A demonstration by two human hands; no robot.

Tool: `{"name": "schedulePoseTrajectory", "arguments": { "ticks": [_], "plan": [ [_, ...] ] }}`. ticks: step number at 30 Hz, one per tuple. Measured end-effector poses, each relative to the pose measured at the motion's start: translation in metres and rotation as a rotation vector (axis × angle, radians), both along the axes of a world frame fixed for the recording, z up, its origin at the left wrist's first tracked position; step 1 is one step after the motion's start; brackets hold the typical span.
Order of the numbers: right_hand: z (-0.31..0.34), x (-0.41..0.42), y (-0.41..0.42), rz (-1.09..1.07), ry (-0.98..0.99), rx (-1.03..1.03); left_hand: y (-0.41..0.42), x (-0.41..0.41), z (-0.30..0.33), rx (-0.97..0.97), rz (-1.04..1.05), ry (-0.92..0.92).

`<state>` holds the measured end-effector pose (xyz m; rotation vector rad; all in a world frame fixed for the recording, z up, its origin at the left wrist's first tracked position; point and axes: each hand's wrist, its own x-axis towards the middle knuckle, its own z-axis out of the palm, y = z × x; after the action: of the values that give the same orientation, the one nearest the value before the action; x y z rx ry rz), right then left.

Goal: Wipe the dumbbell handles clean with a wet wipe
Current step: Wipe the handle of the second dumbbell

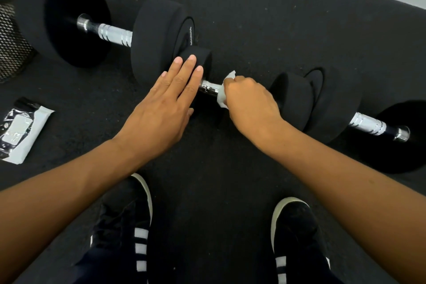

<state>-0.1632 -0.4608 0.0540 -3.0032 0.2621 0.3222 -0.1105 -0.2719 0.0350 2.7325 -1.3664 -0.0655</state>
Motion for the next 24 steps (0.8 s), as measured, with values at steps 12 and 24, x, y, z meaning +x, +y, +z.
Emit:
{"name": "schedulePoseTrajectory", "arguments": {
  "ticks": [12,24],
  "plan": [
    [0.010,-0.035,-0.004,-0.340,-0.203,0.804,-0.005,-0.014,0.021,-0.282,0.040,0.179],
    [0.003,-0.065,0.003,-0.631,-0.193,1.391,-0.031,-0.017,0.039,-0.538,0.391,0.605]
  ]
}}
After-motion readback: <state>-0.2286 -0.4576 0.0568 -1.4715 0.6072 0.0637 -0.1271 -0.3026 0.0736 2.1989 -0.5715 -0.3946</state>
